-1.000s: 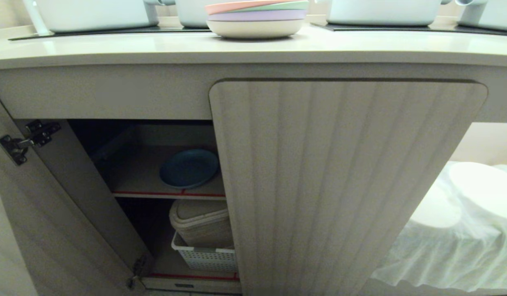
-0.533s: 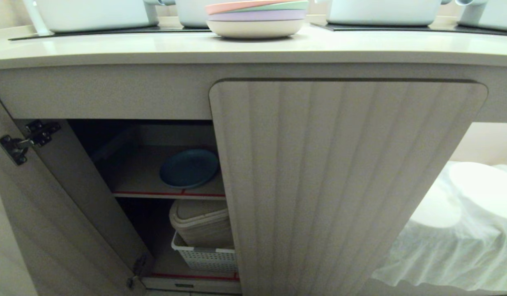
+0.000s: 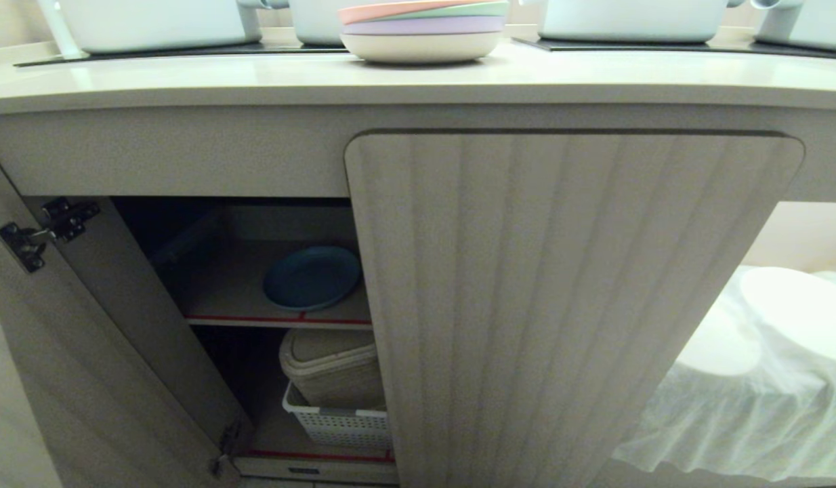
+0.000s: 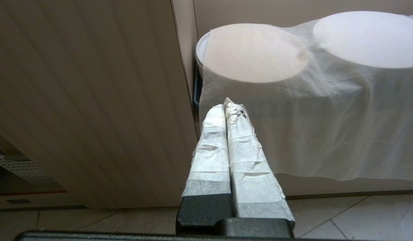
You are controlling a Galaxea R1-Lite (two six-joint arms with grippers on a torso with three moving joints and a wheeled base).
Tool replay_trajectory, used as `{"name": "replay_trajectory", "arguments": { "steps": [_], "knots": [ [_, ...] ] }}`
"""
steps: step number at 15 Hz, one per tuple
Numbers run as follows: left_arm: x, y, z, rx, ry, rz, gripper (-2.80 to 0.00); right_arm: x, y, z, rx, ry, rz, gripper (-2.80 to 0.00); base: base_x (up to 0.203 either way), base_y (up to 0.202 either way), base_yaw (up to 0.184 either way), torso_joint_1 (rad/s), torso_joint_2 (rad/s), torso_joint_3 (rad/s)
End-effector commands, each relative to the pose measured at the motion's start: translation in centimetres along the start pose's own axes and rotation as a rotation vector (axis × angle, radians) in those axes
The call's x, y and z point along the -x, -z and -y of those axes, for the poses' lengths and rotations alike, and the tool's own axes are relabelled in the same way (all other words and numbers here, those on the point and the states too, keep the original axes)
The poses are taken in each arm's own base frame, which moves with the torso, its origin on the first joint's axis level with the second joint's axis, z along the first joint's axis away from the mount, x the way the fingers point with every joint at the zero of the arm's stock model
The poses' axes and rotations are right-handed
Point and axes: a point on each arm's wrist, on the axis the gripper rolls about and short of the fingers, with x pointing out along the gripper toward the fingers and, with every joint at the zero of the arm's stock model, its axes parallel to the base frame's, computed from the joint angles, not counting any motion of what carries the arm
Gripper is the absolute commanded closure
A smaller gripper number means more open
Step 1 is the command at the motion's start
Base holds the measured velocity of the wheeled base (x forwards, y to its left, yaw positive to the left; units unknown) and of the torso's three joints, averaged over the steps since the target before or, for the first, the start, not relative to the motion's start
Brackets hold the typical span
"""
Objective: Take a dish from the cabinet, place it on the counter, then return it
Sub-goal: Close the cabinet door
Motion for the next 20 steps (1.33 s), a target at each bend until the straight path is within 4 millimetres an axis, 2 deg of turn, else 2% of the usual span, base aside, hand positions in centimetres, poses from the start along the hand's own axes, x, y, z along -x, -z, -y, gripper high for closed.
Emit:
{"name": "replay_trajectory", "arguments": {
  "steps": [1,12,20],
  "knots": [
    [0.01,-0.01,0.0,0.0,0.0,0.002,0.0,0.0,0.01,0.0,0.001,0.0,0.0,0.0,0.0,0.0,0.0,0.0,0.0,0.0],
    [0.01,-0.01,-0.01,0.002,-0.003,0.002,0.0,0.0,0.01,0.0,0.001,-0.001,0.0,0.0,0.0,0.0,0.0,0.0,0.0,0.0],
    [0.01,-0.01,-0.01,0.002,-0.003,0.002,0.0,0.0,0.01,0.0,0.001,-0.001,0.0,0.0,-0.182,0.0,0.0,0.001,0.0,0.001]
  ]
}}
